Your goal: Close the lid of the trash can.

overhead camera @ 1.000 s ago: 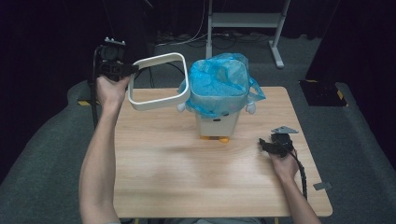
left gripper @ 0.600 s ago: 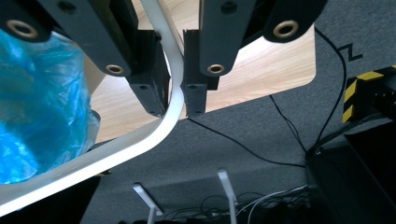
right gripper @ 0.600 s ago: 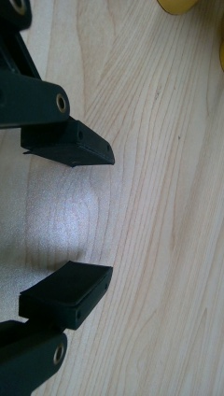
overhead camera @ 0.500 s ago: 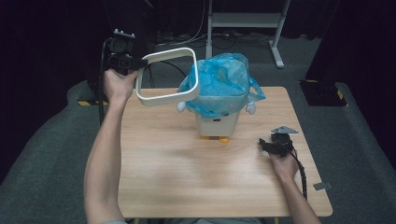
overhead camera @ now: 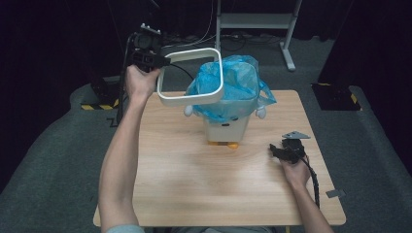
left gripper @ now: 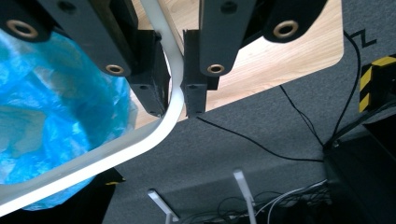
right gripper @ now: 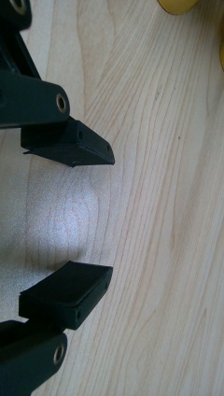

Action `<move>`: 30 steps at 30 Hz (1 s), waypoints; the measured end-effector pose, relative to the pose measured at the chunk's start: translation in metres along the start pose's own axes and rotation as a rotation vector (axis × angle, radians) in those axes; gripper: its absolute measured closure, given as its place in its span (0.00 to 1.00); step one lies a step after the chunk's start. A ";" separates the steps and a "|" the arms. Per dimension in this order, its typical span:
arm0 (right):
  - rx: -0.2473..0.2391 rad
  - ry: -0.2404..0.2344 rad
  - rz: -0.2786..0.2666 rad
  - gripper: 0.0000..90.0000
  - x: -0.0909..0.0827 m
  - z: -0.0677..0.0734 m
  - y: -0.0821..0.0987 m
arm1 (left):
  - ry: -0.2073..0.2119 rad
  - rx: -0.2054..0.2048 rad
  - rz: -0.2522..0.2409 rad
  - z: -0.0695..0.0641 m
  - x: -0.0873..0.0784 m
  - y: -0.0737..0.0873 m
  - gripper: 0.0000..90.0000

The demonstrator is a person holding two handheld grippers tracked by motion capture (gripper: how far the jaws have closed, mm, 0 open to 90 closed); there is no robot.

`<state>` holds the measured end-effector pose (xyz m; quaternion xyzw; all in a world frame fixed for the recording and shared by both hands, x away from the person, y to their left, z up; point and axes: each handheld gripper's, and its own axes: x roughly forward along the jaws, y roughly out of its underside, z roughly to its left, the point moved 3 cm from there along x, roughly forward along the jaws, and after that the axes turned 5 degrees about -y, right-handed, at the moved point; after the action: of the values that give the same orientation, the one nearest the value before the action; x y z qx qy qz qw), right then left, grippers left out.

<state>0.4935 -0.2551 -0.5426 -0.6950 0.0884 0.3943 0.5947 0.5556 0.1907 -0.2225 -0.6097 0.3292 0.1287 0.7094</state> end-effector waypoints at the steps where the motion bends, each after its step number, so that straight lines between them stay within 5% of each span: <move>1: 0.002 -0.001 0.000 0.44 0.000 0.000 0.000 | 0.003 0.006 0.004 -0.002 0.001 -0.001 0.89; 30: -0.001 -0.003 -0.001 0.44 0.000 0.000 0.000 | 0.062 0.065 0.043 -0.070 0.041 -0.030 0.89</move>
<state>0.4934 -0.2550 -0.5426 -0.6949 0.0870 0.3951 0.5946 0.5823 0.1087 -0.2270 -0.5827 0.3682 0.1143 0.7154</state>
